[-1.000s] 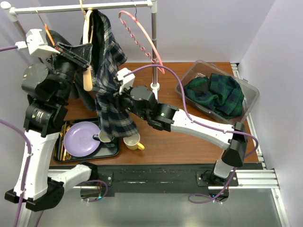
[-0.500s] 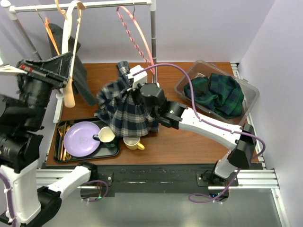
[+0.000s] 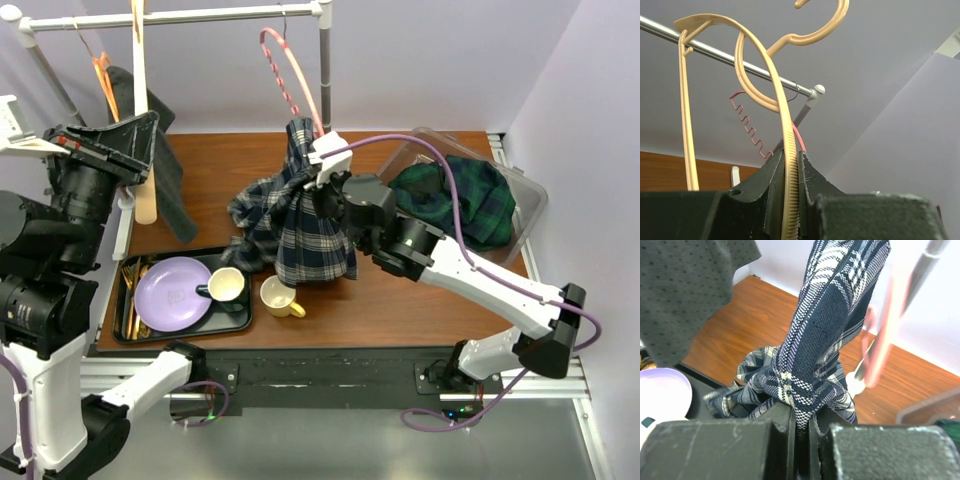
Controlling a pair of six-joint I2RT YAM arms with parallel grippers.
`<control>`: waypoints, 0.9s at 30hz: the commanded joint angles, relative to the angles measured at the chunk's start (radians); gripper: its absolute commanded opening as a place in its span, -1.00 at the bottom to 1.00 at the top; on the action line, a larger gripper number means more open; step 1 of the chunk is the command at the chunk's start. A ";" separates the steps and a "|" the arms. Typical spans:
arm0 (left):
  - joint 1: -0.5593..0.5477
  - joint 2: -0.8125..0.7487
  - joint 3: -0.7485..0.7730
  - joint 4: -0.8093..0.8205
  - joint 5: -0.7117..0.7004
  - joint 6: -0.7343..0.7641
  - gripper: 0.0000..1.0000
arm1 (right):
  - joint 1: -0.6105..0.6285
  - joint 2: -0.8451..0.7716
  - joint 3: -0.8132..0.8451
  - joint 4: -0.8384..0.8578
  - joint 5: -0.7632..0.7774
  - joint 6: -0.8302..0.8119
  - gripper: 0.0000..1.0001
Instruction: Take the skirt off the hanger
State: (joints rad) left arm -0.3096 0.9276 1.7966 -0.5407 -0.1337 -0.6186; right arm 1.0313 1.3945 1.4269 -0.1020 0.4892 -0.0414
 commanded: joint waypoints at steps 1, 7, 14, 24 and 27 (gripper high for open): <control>0.004 0.005 -0.017 0.054 0.020 0.013 -1.00 | 0.001 -0.084 -0.005 0.028 0.038 -0.023 -1.00; 0.004 -0.006 0.009 0.027 0.055 -0.026 -1.00 | 0.001 -0.181 -0.068 0.002 0.058 -0.017 -1.00; 0.004 -0.003 0.012 -0.047 0.103 -0.063 -1.00 | 0.001 -0.281 -0.078 -0.134 0.115 0.034 -1.00; 0.004 -0.044 0.032 0.060 0.039 -0.004 -1.00 | 0.001 -0.351 -0.135 -0.120 0.124 0.025 -1.00; 0.004 -0.078 -0.017 0.145 0.033 0.011 -1.00 | 0.003 -0.351 -0.140 -0.113 0.104 0.025 -1.00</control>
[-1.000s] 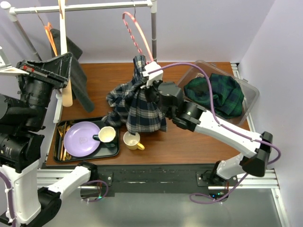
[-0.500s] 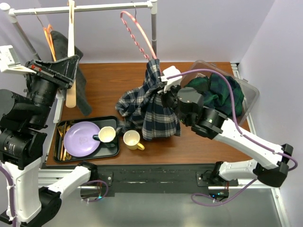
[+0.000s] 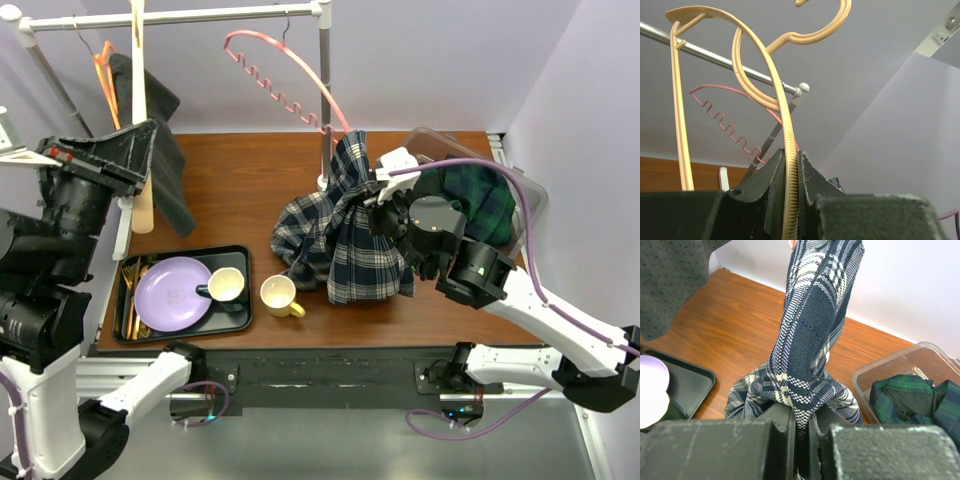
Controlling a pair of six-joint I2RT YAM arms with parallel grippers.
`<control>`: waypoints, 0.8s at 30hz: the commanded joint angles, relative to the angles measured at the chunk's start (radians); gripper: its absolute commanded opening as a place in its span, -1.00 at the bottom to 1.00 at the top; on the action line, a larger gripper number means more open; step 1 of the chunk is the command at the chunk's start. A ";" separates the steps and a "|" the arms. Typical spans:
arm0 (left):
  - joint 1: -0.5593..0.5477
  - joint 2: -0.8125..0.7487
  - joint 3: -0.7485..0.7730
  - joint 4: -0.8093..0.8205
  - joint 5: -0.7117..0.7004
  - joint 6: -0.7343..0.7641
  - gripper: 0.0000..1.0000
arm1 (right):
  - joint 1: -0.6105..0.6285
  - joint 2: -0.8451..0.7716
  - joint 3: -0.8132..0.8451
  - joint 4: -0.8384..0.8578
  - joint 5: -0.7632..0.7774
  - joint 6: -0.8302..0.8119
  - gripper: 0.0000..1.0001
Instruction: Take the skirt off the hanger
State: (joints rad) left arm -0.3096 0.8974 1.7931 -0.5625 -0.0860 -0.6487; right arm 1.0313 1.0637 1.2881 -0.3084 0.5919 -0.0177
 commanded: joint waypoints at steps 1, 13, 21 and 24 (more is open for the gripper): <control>0.004 -0.055 -0.038 0.177 -0.014 0.035 -1.00 | 0.001 -0.022 -0.003 0.097 -0.003 -0.001 -1.00; 0.004 -0.035 -0.076 -0.028 0.067 -0.133 -1.00 | 0.001 -0.059 0.002 0.077 0.029 0.012 -1.00; 0.004 0.012 -0.219 0.065 -0.015 -0.164 -1.00 | 0.000 -0.070 0.039 0.023 0.120 0.009 -1.00; 0.004 0.049 -0.199 0.064 -0.070 -0.167 -1.00 | 0.001 -0.082 0.036 0.025 0.163 0.001 -1.00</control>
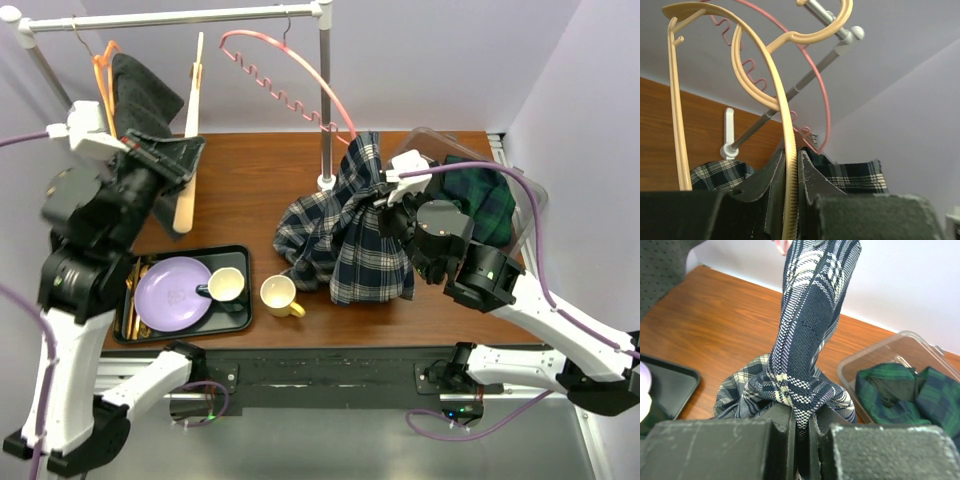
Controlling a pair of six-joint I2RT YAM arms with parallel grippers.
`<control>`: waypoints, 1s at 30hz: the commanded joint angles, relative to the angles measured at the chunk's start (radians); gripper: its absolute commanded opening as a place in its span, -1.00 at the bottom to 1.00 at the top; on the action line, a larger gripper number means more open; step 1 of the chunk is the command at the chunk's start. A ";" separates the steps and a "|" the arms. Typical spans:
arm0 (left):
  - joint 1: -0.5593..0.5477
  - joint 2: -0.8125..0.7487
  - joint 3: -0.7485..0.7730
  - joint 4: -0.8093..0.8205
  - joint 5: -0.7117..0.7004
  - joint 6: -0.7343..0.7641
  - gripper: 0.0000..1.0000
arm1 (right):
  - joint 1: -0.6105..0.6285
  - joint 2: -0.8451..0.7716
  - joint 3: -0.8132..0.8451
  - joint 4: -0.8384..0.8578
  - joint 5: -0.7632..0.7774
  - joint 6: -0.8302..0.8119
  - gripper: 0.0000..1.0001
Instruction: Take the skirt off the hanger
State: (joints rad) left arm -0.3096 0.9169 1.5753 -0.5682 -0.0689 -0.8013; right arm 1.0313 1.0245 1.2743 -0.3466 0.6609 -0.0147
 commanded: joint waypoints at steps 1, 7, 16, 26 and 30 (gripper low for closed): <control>0.004 0.036 0.020 0.074 -0.100 -0.016 -1.00 | 0.003 -0.049 0.050 0.066 0.094 -0.002 -1.00; 0.006 0.091 0.022 0.142 -0.245 0.013 -1.00 | 0.001 -0.063 0.053 0.072 0.094 -0.005 -1.00; 0.059 0.189 0.034 0.300 -0.261 0.039 -1.00 | 0.001 -0.116 0.060 0.057 0.094 0.005 -1.00; 0.193 0.246 -0.037 0.474 -0.033 -0.029 -1.00 | 0.001 -0.130 0.046 0.077 0.068 -0.007 -1.00; 0.244 0.267 -0.031 0.498 0.056 -0.051 -1.00 | 0.001 -0.132 0.040 0.084 0.054 -0.008 -1.00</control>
State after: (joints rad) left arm -0.1097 1.1793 1.5398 -0.2100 -0.1246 -0.8207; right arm 1.0313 0.9157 1.2751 -0.3683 0.7151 -0.0162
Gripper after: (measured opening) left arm 0.174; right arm 0.057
